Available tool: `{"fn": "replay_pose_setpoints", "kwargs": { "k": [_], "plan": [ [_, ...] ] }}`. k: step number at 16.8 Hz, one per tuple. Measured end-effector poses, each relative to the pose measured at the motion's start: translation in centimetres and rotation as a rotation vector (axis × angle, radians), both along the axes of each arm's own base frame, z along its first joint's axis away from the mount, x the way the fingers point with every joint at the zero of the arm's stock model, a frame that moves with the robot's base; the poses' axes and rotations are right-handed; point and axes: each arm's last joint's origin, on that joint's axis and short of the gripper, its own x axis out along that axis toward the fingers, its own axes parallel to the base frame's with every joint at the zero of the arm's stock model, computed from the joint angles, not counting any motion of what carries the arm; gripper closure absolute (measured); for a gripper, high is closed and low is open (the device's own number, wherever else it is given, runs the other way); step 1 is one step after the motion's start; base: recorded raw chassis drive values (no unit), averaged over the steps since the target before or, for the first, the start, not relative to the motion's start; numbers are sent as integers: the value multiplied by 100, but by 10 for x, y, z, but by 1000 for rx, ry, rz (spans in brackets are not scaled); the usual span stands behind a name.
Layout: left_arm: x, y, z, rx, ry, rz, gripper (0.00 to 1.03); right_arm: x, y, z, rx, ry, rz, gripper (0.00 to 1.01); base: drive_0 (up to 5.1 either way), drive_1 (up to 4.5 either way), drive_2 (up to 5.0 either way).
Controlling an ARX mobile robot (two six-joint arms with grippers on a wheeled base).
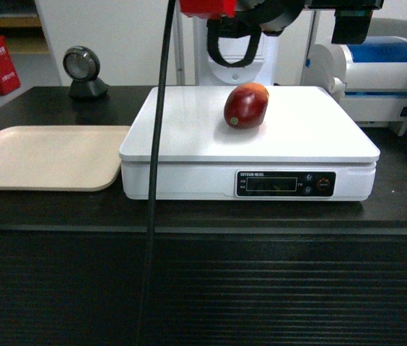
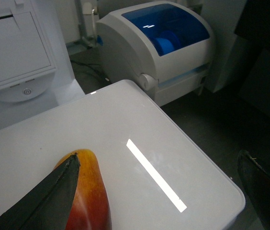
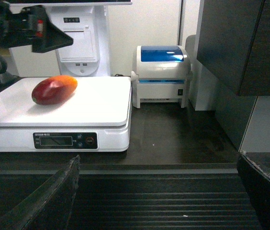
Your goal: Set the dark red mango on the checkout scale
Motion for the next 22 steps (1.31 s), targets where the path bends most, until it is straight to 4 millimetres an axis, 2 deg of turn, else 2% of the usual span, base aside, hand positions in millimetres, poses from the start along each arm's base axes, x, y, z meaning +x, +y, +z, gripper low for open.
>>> {"fn": "replay_pose_setpoints", "kwargs": {
  "k": [2, 6, 10, 12, 20, 21, 22],
  "plan": [
    [-14, 31, -1, 18, -9, -59, 5, 0, 0, 0, 0, 0, 0, 3, 0, 0, 0],
    [-48, 116, 0, 83, -39, -28, 5, 0, 0, 0, 0, 0, 0, 3, 0, 0, 0],
    [-84, 189, -1, 8, -31, 239, 5, 0, 0, 0, 0, 0, 0, 3, 0, 0, 0],
    [-115, 220, -6, -24, 8, 381, 5, 0, 0, 0, 0, 0, 0, 3, 0, 0, 0],
    [-143, 239, -14, -38, 30, 483, 5, 0, 0, 0, 0, 0, 0, 3, 0, 0, 0],
    [-148, 241, -16, -38, 36, 490, 5, 0, 0, 0, 0, 0, 0, 3, 0, 0, 0],
    [-162, 247, -25, -34, 44, 548, 5, 0, 0, 0, 0, 0, 0, 3, 0, 0, 0]
  ]
}}
